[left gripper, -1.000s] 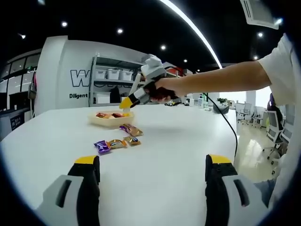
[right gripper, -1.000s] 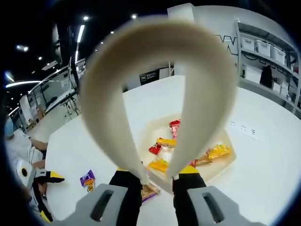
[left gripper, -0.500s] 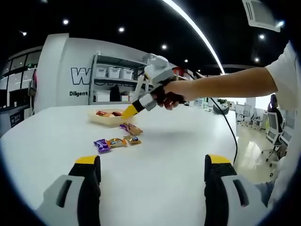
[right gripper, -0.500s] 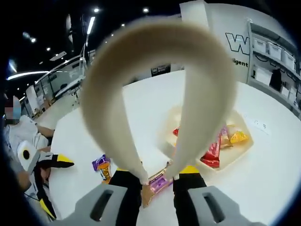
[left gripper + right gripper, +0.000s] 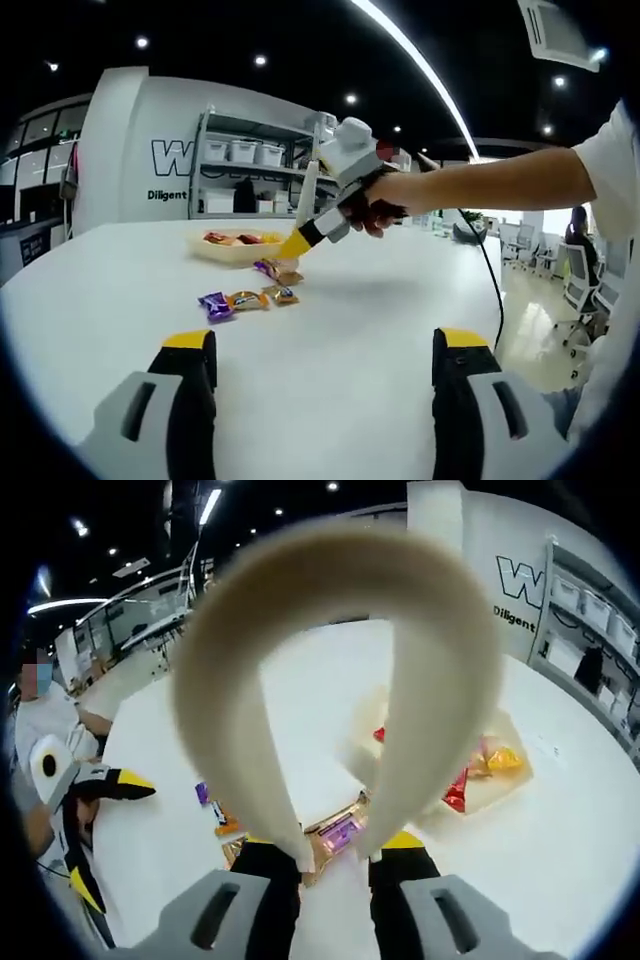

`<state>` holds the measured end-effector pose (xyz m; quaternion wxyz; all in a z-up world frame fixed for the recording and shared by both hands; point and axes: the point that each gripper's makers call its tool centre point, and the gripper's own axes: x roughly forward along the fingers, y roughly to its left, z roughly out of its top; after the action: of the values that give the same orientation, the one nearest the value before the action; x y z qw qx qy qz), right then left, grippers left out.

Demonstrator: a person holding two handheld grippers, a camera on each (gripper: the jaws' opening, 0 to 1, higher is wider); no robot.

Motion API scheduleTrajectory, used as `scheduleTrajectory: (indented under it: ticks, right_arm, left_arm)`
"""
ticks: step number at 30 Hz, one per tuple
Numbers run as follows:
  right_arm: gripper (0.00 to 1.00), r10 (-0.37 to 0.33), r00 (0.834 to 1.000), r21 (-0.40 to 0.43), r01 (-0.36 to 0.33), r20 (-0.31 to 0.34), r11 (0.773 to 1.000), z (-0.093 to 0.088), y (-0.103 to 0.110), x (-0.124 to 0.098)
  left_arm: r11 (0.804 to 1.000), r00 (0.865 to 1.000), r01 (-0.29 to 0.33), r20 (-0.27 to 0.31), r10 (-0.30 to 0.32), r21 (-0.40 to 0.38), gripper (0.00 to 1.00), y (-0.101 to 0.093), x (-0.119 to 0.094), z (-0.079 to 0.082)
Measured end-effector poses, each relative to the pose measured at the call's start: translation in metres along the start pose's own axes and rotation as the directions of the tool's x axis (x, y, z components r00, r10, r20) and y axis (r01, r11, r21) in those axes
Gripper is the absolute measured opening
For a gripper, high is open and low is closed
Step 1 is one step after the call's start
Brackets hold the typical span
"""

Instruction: Place the target food into the container with the food tongs after gripping and lifting it, then release it inside without dropping or visibly crushing the food.

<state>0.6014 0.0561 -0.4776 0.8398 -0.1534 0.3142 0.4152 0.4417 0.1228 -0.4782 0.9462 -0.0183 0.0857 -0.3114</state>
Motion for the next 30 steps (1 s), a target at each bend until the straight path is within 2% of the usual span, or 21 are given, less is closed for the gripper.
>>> scheduleTrajectory:
  ticks: [6,12,16,21,25,30]
  right_arm:
    - [0.19,-0.021,1.000,0.030,0.021,-0.010,0.999,-0.007,-0.014,-0.001]
    - [0.19,-0.057,0.998,0.045,0.057,-0.007,0.997,-0.006,-0.027,-0.007]
    - [0.20,-0.029,0.999,0.081,0.026,0.033,0.996,0.005,-0.024,-0.009]
    - [0.20,0.003,0.999,0.059,-0.006,0.050,0.998,0.012,-0.012,-0.003]
    - [0.21,0.028,0.999,0.026,-0.029,0.042,0.999,0.010,0.003,-0.001]
    - [0.22,0.051,0.997,0.025,-0.053,0.055,0.998,0.015,0.010,0.005]
  left_arm:
    - [1.000,1.000,-0.003,-0.004,0.003,0.001,0.86,0.000,0.000,-0.001]
    - [1.000,1.000,-0.003,-0.001,0.003,0.001,0.86,0.000,0.000,-0.001]
    - [1.000,1.000,-0.003,-0.004,0.003,0.000,0.86,0.000,0.000,-0.002]
    - [1.000,1.000,-0.005,-0.004,0.005,-0.001,0.85,0.000,-0.001,-0.002]
    - [1.000,1.000,-0.005,-0.009,0.005,-0.003,0.85,0.000,-0.001,-0.003]
    - [1.000,1.000,-0.004,-0.004,0.004,0.005,0.84,0.001,-0.001,-0.002]
